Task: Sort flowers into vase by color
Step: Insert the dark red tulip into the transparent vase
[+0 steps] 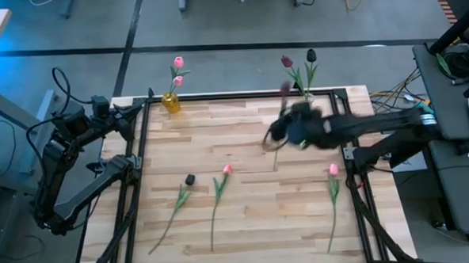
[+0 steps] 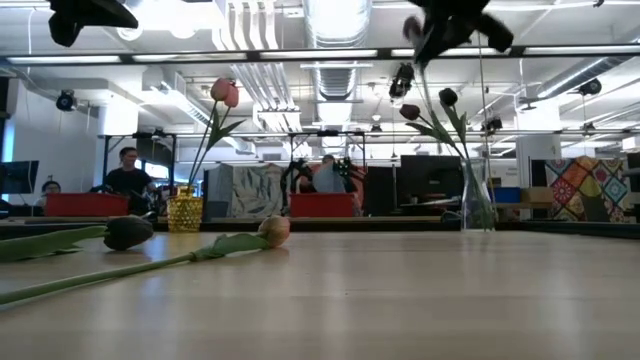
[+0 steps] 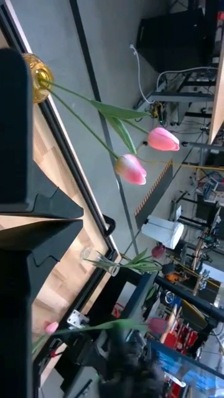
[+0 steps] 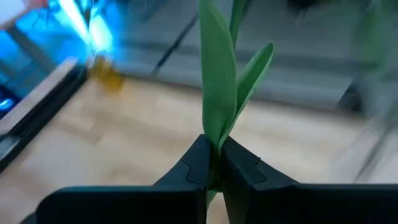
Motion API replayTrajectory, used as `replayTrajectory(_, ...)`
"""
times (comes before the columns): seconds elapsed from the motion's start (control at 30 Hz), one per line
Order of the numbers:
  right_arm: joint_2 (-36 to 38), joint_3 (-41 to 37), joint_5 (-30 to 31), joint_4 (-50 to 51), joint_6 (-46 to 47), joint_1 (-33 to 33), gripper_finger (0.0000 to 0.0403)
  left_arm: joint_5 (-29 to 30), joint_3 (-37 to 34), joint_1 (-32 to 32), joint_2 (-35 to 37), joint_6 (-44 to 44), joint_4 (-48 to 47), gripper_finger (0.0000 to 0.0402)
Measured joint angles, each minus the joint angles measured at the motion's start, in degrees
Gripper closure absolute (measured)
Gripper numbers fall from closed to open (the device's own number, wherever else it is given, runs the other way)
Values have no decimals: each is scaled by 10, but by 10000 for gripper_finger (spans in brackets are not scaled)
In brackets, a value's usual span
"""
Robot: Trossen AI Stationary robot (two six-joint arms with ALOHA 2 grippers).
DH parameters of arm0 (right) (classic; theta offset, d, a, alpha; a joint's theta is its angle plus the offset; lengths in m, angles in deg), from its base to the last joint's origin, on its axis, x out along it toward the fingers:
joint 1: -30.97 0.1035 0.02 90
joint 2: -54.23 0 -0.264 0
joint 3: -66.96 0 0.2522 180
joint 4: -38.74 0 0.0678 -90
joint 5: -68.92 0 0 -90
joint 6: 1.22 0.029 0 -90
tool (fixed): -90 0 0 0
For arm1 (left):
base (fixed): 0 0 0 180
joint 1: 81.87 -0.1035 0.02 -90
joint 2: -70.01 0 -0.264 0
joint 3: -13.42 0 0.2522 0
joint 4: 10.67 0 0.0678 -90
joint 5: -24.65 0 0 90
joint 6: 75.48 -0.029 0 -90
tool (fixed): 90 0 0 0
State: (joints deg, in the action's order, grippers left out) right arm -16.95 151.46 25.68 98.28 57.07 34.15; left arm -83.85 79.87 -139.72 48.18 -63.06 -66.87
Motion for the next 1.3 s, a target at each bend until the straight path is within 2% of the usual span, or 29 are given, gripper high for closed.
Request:
replayTrajectory(0.1,63,0,21,-29,-160,-57,385,0,0,0,-5,1,2,401)
replayTrajectory(0.17,98,-2,6,-71,-276,-101,385,0,0,0,-7,1,2,401)
replayTrajectory(0.3,145,-5,-111,-176,-510,-186,385,0,0,0,-13,-13,4,401)
replayTrajectory(0.4,163,-6,-201,-223,-604,-252,385,1,0,0,-13,-36,8,401)
replayTrajectory(0.6,178,-9,-291,-222,-677,-375,385,1,0,0,-13,-44,23,401)
replayTrajectory(0.8,178,-36,-336,-235,-711,-450,385,1,0,0,-14,-44,40,402)
replayTrajectory(1.07,187,-128,-354,-358,-738,-481,392,14,0,0,-28,-40,41,402)
replayTrajectory(1.3,194,-170,-352,-362,-727,-481,393,16,0,0,-33,-29,44,402)
